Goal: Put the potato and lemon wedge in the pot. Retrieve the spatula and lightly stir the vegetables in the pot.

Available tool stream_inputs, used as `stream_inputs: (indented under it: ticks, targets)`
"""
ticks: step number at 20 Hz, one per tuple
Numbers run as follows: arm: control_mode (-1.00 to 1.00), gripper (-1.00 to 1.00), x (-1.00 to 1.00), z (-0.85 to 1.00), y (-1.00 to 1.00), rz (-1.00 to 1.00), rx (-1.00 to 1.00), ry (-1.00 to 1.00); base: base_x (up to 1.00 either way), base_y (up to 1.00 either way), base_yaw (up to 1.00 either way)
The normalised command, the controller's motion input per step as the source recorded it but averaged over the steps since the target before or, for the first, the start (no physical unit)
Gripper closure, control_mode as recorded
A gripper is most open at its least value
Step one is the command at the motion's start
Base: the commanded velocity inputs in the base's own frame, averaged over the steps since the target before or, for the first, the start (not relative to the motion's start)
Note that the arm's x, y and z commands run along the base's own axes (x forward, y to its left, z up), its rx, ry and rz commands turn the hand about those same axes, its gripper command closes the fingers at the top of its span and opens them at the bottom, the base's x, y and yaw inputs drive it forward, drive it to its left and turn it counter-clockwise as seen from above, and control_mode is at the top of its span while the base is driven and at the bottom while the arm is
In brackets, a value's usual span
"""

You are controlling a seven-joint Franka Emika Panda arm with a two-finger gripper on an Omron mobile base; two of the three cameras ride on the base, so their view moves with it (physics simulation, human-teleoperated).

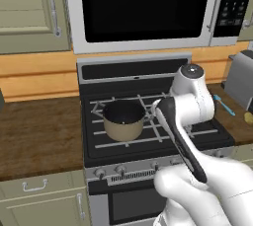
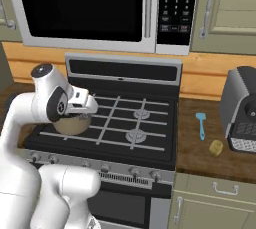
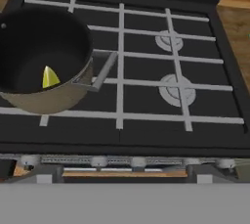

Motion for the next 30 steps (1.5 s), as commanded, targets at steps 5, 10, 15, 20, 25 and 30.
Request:
stream_inputs:
  ticks: [5, 10, 15, 20, 25, 30]
  targets:
    - [-1.00, -1.00, 0.02, 0.00, -1.00, -0.24, 0.03, 0.10, 0.00, 0.00, 0.00]
    - [-1.00, -1.00, 0.08, -0.01, -1.00, -0.23, 0.07, 0.12, 0.00, 0.00, 0.00]
    - [-1.00, -1.00, 0.14, -0.10, -1.00, -0.17, 0.09, 0.10, 0.00, 0.00, 0.00]
    - [-1.00, -1.00, 0.31, -0.22, -1.00, -0.15, 0.09, 0.11, 0.00, 0.00, 0.00]
    - [-1.00, -1.00, 0.28, -0.25, -1.00, -0.12, 0.09, 0.09, 0.00, 0.00, 0.00]
    - [-1.00, -1.00, 0.19, -0.23, -1.00, -0.10, 0.06, 0.07, 0.00, 0.00, 0.00]
